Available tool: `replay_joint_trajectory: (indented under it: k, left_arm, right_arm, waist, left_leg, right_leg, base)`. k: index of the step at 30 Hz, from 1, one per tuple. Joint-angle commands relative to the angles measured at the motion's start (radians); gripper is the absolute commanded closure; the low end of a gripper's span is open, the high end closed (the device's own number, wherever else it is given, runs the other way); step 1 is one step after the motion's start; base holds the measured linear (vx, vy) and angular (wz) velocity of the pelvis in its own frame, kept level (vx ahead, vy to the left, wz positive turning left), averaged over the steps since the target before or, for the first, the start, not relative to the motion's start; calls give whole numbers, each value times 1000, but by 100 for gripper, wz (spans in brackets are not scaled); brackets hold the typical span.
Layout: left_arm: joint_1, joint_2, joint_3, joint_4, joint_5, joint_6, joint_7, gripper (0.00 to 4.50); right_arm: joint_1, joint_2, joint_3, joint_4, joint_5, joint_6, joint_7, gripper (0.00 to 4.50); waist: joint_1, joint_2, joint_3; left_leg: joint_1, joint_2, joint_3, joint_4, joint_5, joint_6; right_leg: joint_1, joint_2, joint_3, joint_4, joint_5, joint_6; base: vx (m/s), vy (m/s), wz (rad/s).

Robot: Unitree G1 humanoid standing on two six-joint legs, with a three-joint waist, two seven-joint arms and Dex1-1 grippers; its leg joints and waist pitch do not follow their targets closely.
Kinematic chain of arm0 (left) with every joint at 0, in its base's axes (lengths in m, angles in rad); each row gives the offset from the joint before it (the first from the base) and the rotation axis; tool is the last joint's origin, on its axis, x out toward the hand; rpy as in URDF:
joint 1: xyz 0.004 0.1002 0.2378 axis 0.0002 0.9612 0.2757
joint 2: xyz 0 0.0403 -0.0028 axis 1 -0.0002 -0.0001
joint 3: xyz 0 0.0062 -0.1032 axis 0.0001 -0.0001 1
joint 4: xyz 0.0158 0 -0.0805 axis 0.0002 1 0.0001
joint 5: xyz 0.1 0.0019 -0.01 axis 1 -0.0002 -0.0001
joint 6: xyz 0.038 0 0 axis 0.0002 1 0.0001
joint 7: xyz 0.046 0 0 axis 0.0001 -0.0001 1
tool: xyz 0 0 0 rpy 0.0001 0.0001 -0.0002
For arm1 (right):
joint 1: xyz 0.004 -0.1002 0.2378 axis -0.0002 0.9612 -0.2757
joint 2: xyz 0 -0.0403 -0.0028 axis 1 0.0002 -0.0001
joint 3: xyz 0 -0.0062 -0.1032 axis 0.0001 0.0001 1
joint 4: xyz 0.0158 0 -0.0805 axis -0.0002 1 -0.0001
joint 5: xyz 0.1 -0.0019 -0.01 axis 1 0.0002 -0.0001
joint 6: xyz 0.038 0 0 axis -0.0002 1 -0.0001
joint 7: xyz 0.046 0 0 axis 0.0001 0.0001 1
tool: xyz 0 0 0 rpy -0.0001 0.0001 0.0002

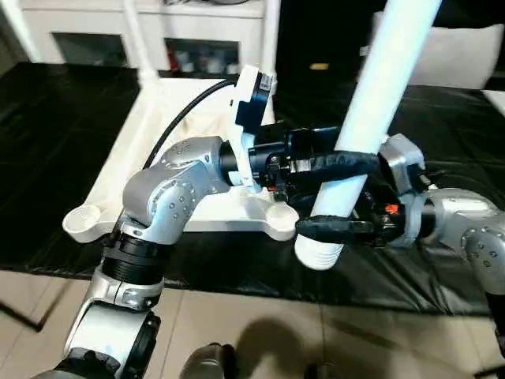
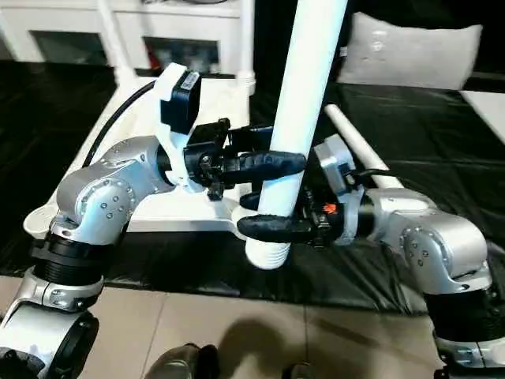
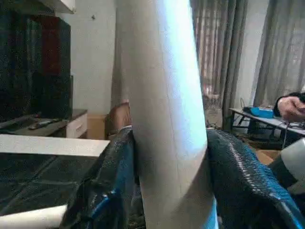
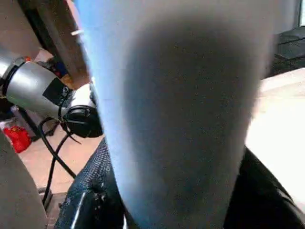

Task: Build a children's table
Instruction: Pick table leg

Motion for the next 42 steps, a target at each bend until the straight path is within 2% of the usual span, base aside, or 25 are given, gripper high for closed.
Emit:
replay_joint_trajectory:
  k: [1, 2, 3, 4, 5, 6, 7, 8, 9, 10, 11, 12, 13, 14, 15, 16, 17, 19, 21, 24, 26, 27, 29, 38, 42]
  left_arm:
    - [-5, -3, -52, -45, 26, 3, -6, 190]
    - [-3, -6, -59, -51, 33, -1, -3, 177]
    - [1, -12, -70, -60, 39, -5, 7, 167]
    - [3, -19, -79, -66, 46, -9, 17, 158]
    - [3, -23, -82, -69, 51, -11, 23, 158]
    - [5, -32, -91, -75, 62, -16, 36, 155]
    - [6, -38, -98, -79, 67, -19, 41, 148]
    - [6, -40, -99, -80, 68, -20, 42, 139]
    - [6, -42, -102, -83, 70, -21, 44, 125]
    - [8, -57, -106, -90, 71, -24, 57, 125]
    - [9, -73, -107, -95, 72, -29, 72, 117]
    - [12, -83, -106, -99, 70, -32, 81, 103]
    - [13, -89, -105, -102, 70, -34, 86, 103]
    - [17, -107, -87, -104, 50, -25, 103, 103]
    - [22, -135, -54, -103, 13, -11, 129, 80]
    - [25, -159, -22, -100, -22, -1, 152, 69]
    - [28, -183, 13, -92, -61, 10, 178, 69]
    - [32, -215, 58, -84, -114, 21, 211, 67]
    - [40, -251, 106, -80, -177, 28, 249, 67]
    - [58, -323, 195, -71, -284, 29, 345, 67]
    - [63, -352, 234, -62, -318, 29, 393, 67]
    - [65, -363, 250, -58, -329, 27, 413, 67]
    - [66, -375, 271, -56, -338, 23, 436, 67]
    - [216, -262, 270, -190, -167, -25, 646, 67]
    - [299, -242, 276, -244, -68, -57, 747, 67]
  right_arm:
    - [-12, 10, 17, 3, -27, -15, -27, 250]
    - [-12, 16, 22, 8, -39, -22, -38, 253]
    - [-15, 32, 29, 22, -57, -24, -67, 254]
    - [-19, 47, 34, 34, -75, -30, -96, 255]
    - [-22, 54, 35, 41, -82, -27, -111, 255]
    - [-31, 73, 39, 59, -101, -24, -152, 255]
    - [-35, 87, 41, 71, -118, -36, -176, 255]
    - [-37, 91, 41, 74, -123, -40, -183, 255]
    - [-39, 98, 43, 80, -132, -47, -195, 255]
    - [-41, 113, 51, 91, -151, -53, -222, 255]
    - [-41, 125, 60, 96, -167, -63, -239, 255]
    - [-39, 134, 64, 98, -174, -69, -247, 255]
    - [-37, 140, 66, 98, -179, -73, -251, 255]
    - [-34, 153, 64, 101, -184, -81, -265, 255]
    - [-30, 169, 57, 105, -185, -88, -285, 255]
    - [-27, 182, 47, 108, -184, -92, -301, 255]
    - [-23, 194, 35, 109, -176, -88, -316, 255]
    - [-17, 209, 19, 109, -163, -83, -332, 255]
    - [-9, 225, 3, 104, -146, -78, -344, 255]
    - [10, 243, -39, 87, -97, -25, -379, 255]
    - [24, 244, -55, 70, -83, -13, -392, 255]
    - [31, 244, -61, 60, -79, -12, -397, 256]
    - [38, 242, -73, 48, -74, -14, -408, 257]
    - [138, 230, -274, -109, -132, 6, -708, 257]
    - [155, 290, -333, -130, -126, 23, -848, 257]
  waist:
    - [86, 8, -75]
    - [62, -40, -98]
    - [45, -99, -118]
    - [61, -64, -94]
    - [66, -35, -66]
    - [53, -23, -55]
    - [23, -18, -42]
    - [11, 21, -39]
    - [93, 54, -60]
    - [123, 44, -90]
    - [66, -32, -132]
    - [67, -47, -96]
    - [72, -39, -72]
    - [79, -16, -51]
    - [40, 7, -46]
    - [20, 9, -47]
    - [25, 37, -68]
    - [7, 27, -82]
    - [4, -18, -71]
    - [17, -15, -71]
    - [8, -11, -81]
    - [5, -1, -84]
    - [-1, -7, -82]
    - [-8, -7, -90]
    - [-18, -8, -101]
  left_leg:
    - [-83, 85, 25, -259, -974, -239]
    - [-11, 59, 62, -206, -669, -250]
    - [112, 18, -85, 110, -134, -142]
    - [74, 14, -107, 107, -45, -74]
    - [35, -3, -146, 112, -25, -69]
    - [134, 36, -154, 117, -362, -140]
    - [120, 48, -167, 57, -597, -181]
    - [53, 102, -195, -116, -1102, -244]
    - [-85, 53, -96, -207, -1233, -271]
    - [-80, 5, -51, -196, -1094, -264]
    - [27, 39, -51, -106, -622, -260]
    - [115, -4, -136, 128, -147, -136]
    - [48, -12, -143, 107, -57, -77]
    - [83, 27, -149, 79, -157, -103]
    - [108, 75, -171, 1, -631, -185]
    - [81, 92, -190, -54, -821, -211]
    - [68, 104, -198, -111, -1005, -214]
    - [74, 85, -178, -119, -914, -195]
    - [63, 47, -129, -59, -578, -129]
    - [34, 59, -111, -52, -284, -52]
    - [25, 69, -112, -68, -274, -58]
    - [38, 78, -109, -76, -343, -71]
    - [36, 76, -105, -77, -406, -83]
    - [25, 77, -80, -67, -220, -30]
    - [26, 70, -70, -51, -51, 49]
  right_leg:
    - [109, 55, -52, 135, -180, -61]
    - [77, 7, 27, 111, -418, -58]
    - [-60, -141, 132, -152, -828, 17]
    - [-33, -127, 171, -174, -870, -2]
    - [16, -115, 141, -157, -835, -90]
    - [-66, -85, 65, -160, -777, -102]
    - [-53, -46, 19, -119, -716, -85]
    - [10, 28, -30, -23, -490, -48]
    - [118, 59, -77, 162, -187, -86]
    - [137, 66, -72, 137, -191, -86]
    - [87, -40, 32, 83, -521, -73]
    - [-30, -148, 99, -154, -773, -135]
    - [46, -136, 113, -155, -720, -156]
    - [30, -114, 56, -153, -690, -152]
    - [2, -44, 3, -107, -610, -110]
    - [32, -18, -1, -73, -503, -89]
    - [65, -11, 4, -5, -274, -89]
    - [70, -26, 17, -21, -99, -109]
    - [60, -89, 39, -129, -422, -118]
    - [69, -94, 39, -146, -530, -101]
    - [69, -69, 27, -123, -399, -109]
    - [55, -61, 28, -119, -351, -125]
    - [53, -58, 30, -116, -324, -136]
    - [46, -49, 36, -107, -129, -142]
    - [51, -42, 32, -87, 108, -196]
  base:
    - [-128, 11, 17]
    - [-94, -85, 11]
    - [-94, -85, 11]
    - [-51, -149, 7]
    - [-81, -54, 23]
    - [-81, -54, 23]
    - [-75, 53, 5]
    - [-64, 59, -7]
    - [-64, 59, -7]
    - [-107, 41, 0]
    - [0, 0, 0]
    - [0, 0, 0]
    - [128, -54, -2]
    - [0, 0, 0]
    - [0, 0, 0]
    - [-92, 70, 1]
    - [-17, 57, -7]
    - [-9, 28, -3]
    - [0, 0, 0]
    - [0, 0, 0]
    - [0, 0, 0]
    - [0, 0, 0]
    - [0, 0, 0]
    - [30, 1, -2]
    - [73, -3, -4]
